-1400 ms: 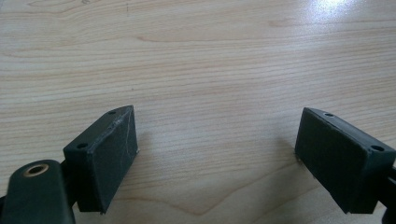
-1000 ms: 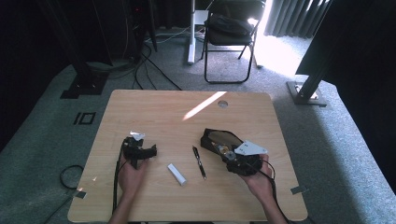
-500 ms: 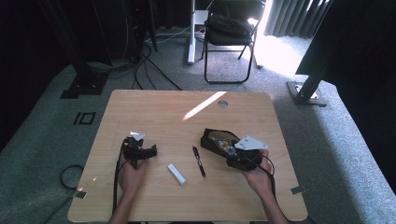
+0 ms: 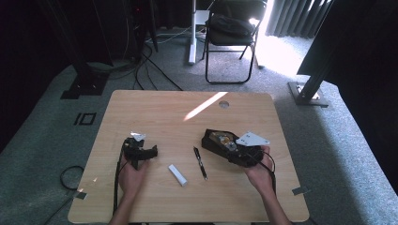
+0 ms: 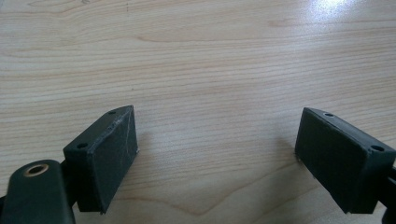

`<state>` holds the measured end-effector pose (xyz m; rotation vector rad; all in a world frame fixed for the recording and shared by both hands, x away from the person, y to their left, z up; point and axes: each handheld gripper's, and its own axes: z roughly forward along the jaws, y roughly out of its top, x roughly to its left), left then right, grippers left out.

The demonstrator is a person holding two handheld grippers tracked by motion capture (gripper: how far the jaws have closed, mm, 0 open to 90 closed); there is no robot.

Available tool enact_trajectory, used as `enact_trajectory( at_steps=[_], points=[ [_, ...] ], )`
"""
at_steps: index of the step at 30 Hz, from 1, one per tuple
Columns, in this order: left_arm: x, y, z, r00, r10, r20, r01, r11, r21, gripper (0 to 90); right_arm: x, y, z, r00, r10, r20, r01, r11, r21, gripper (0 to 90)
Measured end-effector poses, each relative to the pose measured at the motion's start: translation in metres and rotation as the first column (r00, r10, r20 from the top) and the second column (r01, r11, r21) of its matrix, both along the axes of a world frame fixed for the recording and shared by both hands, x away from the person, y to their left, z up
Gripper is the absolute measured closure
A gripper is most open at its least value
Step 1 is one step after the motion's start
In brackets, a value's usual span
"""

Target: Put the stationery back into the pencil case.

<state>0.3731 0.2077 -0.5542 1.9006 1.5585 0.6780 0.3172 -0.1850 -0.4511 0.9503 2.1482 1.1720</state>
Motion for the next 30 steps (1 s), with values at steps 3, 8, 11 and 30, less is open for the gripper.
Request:
enact_trajectory(
  at_steps=[3, 8, 11, 30],
  points=[
    [0.0, 0.0, 0.0, 1.0, 0.0, 0.0, 0.0, 1.0, 0.0, 13.3, 0.003, 0.0, 0.001, 1.0, -0.002, 0.003, 0.002, 1.0, 0.005, 42.0],
    [0.0, 0.0, 0.0, 1.0, 0.0, 0.0, 0.0, 1.0, 0.0, 13.3, 0.006, -0.002, 0.003, 0.9999, -0.009, 0.007, 0.009, 1.0, 0.01, 42.0],
    [0.0, 0.0, 0.0, 1.0, 0.0, 0.0, 0.0, 1.0, 0.0, 13.3, 0.008, -0.004, 0.003, 0.9999, -0.012, 0.006, 0.012, 1.0, 0.013, 42.0],
    [0.0, 0.0, 0.0, 1.0, 0.0, 0.001, 0.0, 1.0, 0.0, 13.3, 0.022, -0.009, -0.004, 0.9994, -0.034, -0.011, 0.034, 0.999, 0.016, 42.0]
  ],
)
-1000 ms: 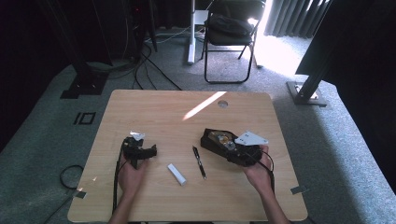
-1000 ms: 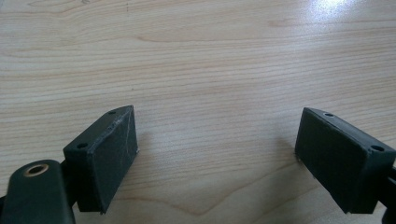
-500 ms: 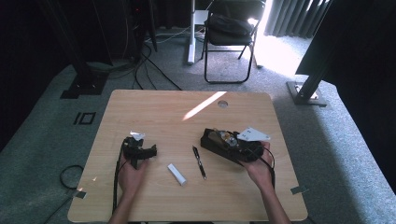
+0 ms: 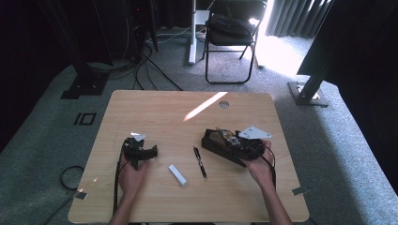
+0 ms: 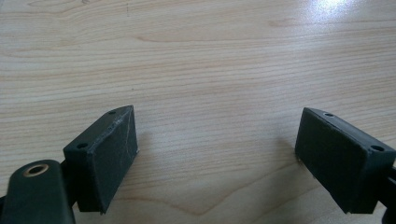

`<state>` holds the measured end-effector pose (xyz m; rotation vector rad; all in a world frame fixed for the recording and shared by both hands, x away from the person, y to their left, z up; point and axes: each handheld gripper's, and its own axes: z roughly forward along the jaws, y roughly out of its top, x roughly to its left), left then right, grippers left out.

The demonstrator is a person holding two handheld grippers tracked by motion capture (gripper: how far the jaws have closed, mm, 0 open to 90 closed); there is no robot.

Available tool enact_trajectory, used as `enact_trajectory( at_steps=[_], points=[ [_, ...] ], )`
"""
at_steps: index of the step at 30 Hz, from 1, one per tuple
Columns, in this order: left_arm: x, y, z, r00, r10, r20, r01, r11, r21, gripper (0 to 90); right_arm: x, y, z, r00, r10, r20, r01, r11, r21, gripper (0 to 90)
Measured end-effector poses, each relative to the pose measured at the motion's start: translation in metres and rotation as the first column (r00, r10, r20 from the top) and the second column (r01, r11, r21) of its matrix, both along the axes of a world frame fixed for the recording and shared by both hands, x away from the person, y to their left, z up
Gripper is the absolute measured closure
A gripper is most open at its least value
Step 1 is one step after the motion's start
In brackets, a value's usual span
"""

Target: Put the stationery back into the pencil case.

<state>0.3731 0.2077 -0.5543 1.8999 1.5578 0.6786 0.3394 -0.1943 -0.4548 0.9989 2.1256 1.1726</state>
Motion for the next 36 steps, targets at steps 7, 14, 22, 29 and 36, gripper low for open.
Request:
enact_trajectory(
  at_steps=[7, 14, 22, 29, 36],
  points=[
    [0.0, 0.0, 0.0, 1.0, 0.0, -0.001, 0.0, 1.0, 0.0, 13.3, 0.004, -0.002, -0.004, 0.9999, -0.012, -0.01, 0.012, 1.0, -0.005, 42.0],
    [0.0, 0.0, 0.0, 1.0, 0.0, -0.001, 0.0, 1.0, 0.0, 13.3, 0.007, -0.002, -0.008, 0.9997, -0.016, -0.019, 0.016, 1.0, -0.011, 42.0],
    [0.0, 0.0, 0.0, 1.0, 0.0, -0.001, 0.0, 1.0, 0.0, 13.3, 0.009, -0.003, -0.013, 0.9994, -0.016, -0.031, 0.016, 1.0, -0.015, 42.0],
    [0.0, 0.0, 0.0, 1.0, 0.0, -0.001, 0.0, 1.0, 0.0, 13.3, 0.011, -0.003, -0.017, 0.9988, -0.018, -0.045, 0.017, 1.0, -0.02, 41.9],
    [0.0, 0.0, 0.0, 1.0, 0.0, -0.001, 0.0, 1.0, 0.0, 13.3, 0.012, -0.004, -0.02, 0.9983, -0.017, -0.055, 0.016, 1.0, -0.024, 41.9]
  ],
)
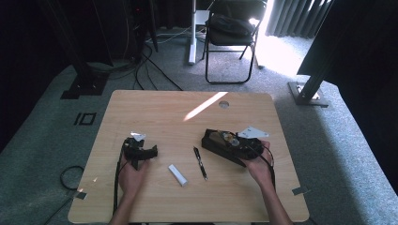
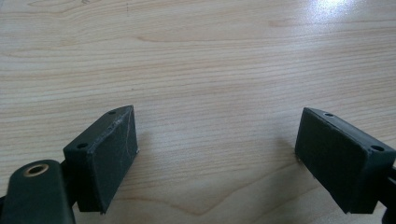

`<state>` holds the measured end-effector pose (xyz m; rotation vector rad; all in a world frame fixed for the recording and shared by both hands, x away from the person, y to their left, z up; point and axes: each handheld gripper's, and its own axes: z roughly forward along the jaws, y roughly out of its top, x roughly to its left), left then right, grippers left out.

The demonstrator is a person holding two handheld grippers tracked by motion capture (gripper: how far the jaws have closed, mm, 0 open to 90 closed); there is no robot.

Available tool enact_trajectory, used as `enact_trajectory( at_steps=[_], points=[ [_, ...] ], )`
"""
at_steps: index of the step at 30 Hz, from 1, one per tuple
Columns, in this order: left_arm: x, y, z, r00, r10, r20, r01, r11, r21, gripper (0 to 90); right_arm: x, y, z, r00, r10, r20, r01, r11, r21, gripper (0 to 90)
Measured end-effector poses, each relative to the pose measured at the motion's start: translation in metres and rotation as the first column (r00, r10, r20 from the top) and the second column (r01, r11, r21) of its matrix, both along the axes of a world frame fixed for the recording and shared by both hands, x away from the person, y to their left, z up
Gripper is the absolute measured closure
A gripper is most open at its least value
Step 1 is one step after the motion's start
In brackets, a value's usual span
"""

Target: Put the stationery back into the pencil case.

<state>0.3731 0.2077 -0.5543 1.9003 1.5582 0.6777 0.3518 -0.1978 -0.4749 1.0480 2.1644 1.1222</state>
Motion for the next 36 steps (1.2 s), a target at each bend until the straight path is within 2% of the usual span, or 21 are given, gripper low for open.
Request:
enact_trajectory(
  at_steps=[36],
  points=[
    [0.0, 0.0, 0.0, 1.0, 0.0, 0.0, 0.0, 1.0, 0.0, 13.3, 0.009, 0.003, -0.013, 0.9985, 0.007, -0.055, -0.01, 0.998, -0.055, 41.9]
  ],
)
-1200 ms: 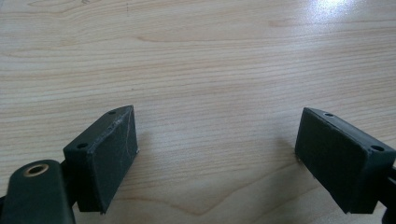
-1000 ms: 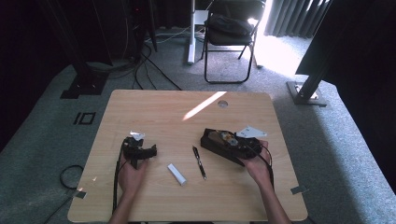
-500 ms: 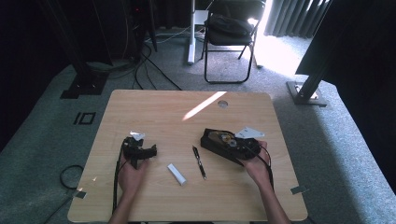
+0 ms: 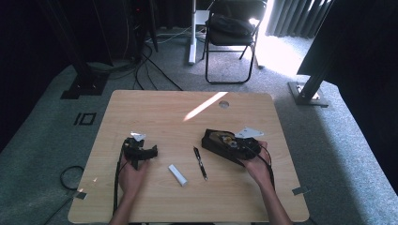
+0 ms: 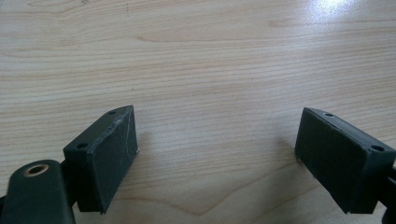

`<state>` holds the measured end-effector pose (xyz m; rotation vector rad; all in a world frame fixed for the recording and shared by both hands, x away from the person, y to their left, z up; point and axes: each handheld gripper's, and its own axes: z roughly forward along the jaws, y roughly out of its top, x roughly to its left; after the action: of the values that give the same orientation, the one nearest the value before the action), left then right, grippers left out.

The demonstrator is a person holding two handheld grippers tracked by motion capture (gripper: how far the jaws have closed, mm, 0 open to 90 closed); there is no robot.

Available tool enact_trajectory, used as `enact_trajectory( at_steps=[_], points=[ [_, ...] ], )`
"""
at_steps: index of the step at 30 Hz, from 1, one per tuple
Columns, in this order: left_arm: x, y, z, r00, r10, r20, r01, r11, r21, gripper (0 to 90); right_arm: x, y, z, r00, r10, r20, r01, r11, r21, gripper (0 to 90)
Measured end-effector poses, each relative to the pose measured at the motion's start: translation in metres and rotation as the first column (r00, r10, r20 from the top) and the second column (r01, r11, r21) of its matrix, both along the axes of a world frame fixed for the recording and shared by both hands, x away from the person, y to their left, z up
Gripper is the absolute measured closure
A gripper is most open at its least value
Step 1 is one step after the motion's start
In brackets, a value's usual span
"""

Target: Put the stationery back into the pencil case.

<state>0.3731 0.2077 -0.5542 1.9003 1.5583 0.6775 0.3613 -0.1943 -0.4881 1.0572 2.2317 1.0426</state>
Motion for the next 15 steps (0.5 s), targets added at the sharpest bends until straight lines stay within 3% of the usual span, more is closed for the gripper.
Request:
enact_trajectory(
  at_steps=[15],
  points=[
    [0.0, 0.0, 0.0, 1.0, 0.0, 0.0, 0.0, 1.0, 0.0, 13.3, 0.012, 0.003, -0.006, 0.9985, 0.004, -0.054, -0.006, 0.999, -0.038, 41.8]
  ],
)
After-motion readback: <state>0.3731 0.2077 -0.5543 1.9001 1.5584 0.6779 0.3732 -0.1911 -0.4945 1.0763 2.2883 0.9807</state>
